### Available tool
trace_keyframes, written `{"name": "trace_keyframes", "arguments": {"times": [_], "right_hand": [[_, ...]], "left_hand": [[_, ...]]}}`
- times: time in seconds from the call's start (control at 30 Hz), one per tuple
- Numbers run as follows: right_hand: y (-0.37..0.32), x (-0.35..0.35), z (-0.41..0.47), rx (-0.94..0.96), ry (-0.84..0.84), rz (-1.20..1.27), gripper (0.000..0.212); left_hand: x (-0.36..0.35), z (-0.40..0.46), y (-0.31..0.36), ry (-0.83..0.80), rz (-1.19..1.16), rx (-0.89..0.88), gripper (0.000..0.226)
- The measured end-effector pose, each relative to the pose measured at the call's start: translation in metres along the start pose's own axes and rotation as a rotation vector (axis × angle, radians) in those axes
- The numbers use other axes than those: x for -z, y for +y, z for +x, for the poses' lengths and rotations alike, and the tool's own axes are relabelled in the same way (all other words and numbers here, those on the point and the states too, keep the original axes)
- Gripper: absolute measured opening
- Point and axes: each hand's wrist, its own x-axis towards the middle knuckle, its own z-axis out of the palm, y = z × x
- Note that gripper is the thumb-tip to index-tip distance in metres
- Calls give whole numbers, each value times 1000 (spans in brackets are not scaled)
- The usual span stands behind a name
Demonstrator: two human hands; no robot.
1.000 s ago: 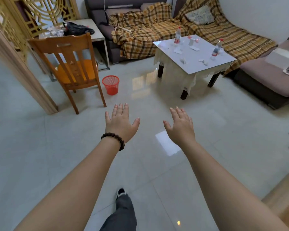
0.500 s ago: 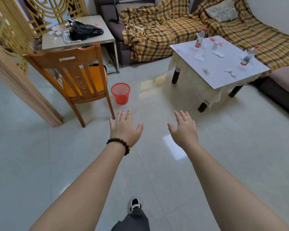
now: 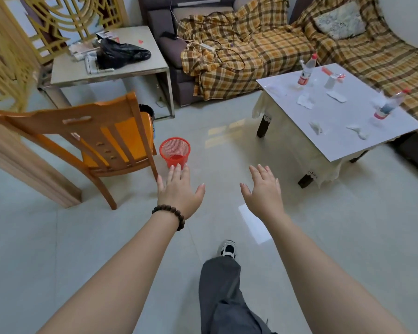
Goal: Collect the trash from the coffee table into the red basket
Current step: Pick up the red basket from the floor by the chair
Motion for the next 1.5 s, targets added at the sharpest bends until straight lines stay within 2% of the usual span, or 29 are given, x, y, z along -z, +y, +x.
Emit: {"name": "trace_keyframes", "arguments": {"times": [0.3,0.6,1.27,1.5], "right_hand": [[7,1,207,69,-94,-12,56],[-30,-18,357,197,-188,-9,56],[-150,-169,667,331,-510,-108,55],[-135,-272,736,373,-698,-147,54]], "left_hand": [[6,193,26,10,22,143,75],[12,308,18,30,-24,284,75],[-26,605,-104,-74,-124,535,77],[-104,663,-134,-188,-152,671,75]]}}
